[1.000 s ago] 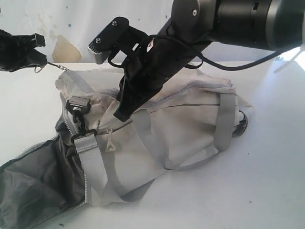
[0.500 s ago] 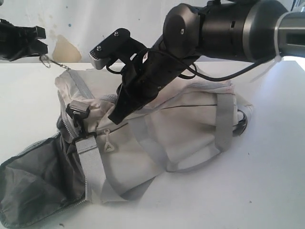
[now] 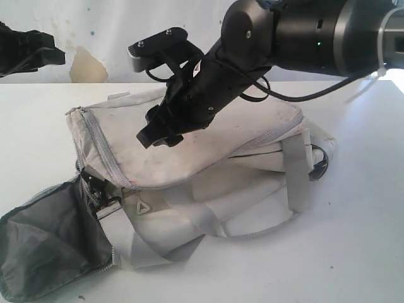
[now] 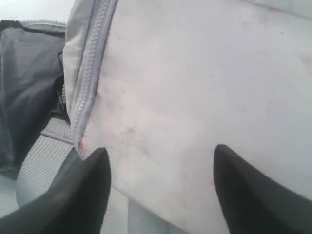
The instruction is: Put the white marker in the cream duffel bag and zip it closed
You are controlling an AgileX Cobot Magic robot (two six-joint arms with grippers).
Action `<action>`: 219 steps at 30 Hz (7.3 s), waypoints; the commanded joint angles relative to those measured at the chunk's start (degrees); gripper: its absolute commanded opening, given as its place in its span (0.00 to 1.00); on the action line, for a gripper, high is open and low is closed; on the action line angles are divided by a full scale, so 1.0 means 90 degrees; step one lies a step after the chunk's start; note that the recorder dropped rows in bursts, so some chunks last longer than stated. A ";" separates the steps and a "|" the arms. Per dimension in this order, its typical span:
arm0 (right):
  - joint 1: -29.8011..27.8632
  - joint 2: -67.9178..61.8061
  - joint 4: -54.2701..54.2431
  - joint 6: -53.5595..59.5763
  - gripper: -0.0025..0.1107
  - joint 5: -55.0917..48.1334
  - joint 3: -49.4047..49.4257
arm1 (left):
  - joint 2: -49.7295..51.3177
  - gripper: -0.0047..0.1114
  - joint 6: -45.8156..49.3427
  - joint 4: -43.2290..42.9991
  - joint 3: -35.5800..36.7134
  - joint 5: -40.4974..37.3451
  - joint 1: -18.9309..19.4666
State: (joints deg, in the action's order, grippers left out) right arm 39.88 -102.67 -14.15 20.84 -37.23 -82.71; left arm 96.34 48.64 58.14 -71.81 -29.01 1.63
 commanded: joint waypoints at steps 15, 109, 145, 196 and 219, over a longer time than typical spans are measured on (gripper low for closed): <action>-0.0836 0.0488 0.1572 -0.3198 0.02 -0.1395 -0.0001 | -0.0932 0.42 -0.4412 -0.4817 -0.0049 -0.0922 -0.0001; -0.4363 1.1407 0.2417 -0.1618 0.02 -0.3459 0.3234 | -1.0704 0.04 -0.4927 -0.6834 0.1927 -0.2403 -0.0331; -0.4363 1.1407 0.2412 -0.2677 0.02 0.1587 0.7016 | -1.0704 0.04 -0.5405 -0.6996 0.6195 0.1646 -0.0329; -0.4363 1.1407 0.2362 -0.2675 0.02 0.2998 0.9191 | -1.0704 0.04 -0.5405 -0.6996 0.7979 0.2427 -0.0329; -0.4105 1.1407 0.1805 -0.2315 0.02 0.3015 0.9191 | -1.0704 0.04 -0.5405 -0.6996 0.7979 0.2427 -0.0329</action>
State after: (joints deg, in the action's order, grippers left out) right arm 2.84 -0.29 2.20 -0.63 -10.63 -0.32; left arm 0.19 0.36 -5.00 -0.39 -7.20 -1.06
